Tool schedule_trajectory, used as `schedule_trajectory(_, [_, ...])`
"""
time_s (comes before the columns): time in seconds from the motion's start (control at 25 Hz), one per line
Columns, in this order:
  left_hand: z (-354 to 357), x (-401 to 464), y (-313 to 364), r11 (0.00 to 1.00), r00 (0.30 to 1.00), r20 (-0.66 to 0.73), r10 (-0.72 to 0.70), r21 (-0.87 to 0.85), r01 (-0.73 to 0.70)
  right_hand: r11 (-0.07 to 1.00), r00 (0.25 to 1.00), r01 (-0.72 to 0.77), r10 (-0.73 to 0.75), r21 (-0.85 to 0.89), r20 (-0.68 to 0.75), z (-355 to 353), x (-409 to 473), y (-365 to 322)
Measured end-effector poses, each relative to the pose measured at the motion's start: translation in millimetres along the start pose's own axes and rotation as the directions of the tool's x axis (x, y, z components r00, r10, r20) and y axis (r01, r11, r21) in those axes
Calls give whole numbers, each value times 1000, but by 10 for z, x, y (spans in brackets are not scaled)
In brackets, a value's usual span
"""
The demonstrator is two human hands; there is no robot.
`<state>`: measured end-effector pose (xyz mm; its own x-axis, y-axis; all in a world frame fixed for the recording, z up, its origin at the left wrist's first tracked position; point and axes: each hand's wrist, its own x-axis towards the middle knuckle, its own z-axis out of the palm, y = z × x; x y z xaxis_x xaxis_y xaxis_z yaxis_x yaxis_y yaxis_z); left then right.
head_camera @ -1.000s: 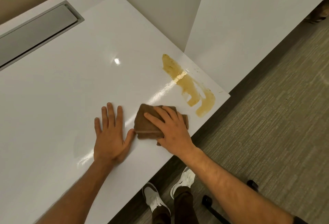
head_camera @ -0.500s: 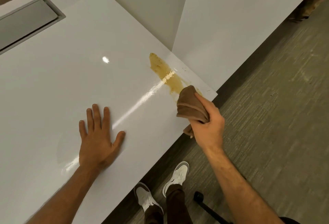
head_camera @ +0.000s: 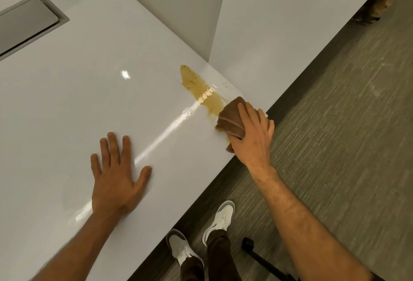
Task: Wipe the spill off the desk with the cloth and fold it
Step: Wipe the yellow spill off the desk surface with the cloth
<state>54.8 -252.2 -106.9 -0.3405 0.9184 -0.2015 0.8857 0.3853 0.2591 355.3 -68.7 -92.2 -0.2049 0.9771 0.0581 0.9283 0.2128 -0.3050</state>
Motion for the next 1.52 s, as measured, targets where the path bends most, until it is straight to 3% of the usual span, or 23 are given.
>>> schedule_trajectory(0.12, [-2,-4,0,1000,1000,-12,3,-10,-3,998,999,20,-18,52,-28,-13,-187,-119])
schedule_trajectory(0.24, [-2,-6,2,1000,1000,-12,0,-13,0,996,998,27,-32,86,54,16,-545,-437])
schedule_trajectory(0.4, [-8,-2,0,1000,1000,-3,7,-8,-7,974,958,223,-228,48,176,67,-976,-855])
schedule_trajectory(0.48, [-7,-8,-2,1000,1000,-8,8,-3,-8,959,940,257,-277,123,201,17,-958,-914])
schedule_trajectory(0.6, [-8,-6,-3,1000,1000,-11,4,-13,-4,906,985,2,-75,423,156,-164,-655,-778])
schedule_trajectory(0.72, [-1,-8,2,1000,1000,4,-1,-8,1,731,971,-239,191,640,144,-327,-132,-375])
schedule_trajectory(0.76, [0,-11,1,1000,1000,6,0,-5,0,761,965,-261,223,593,138,-354,33,-242])
schedule_trajectory(0.84, [-8,-6,-5,1000,1000,17,-1,3,1,934,972,-225,197,278,126,-285,216,-72])
schedule_trajectory(0.88, [-11,-1,-9,1000,1000,23,0,13,0,978,978,-178,163,112,128,-206,223,-46])
schedule_trajectory(0.96, [-6,3,-13,999,1000,30,4,40,-5,996,991,-79,84,-52,107,-70,119,-108])
schedule_trajectory(1.12, [-13,8,-16,999,999,41,23,43,-25,989,995,74,-65,-127,71,139,-377,-527])
schedule_trajectory(1.24, [-16,22,-17,998,999,44,23,57,-26,982,980,173,-164,-78,111,268,-932,-1050])
schedule_trajectory(1.36, [4,9,-30,999,999,36,21,41,-22,955,944,297,-292,-12,155,420,-1392,-1458])
schedule_trajectory(1.52, [8,5,-40,999,999,24,26,22,-27,877,858,480,-473,18,201,335,-1417,-1331])
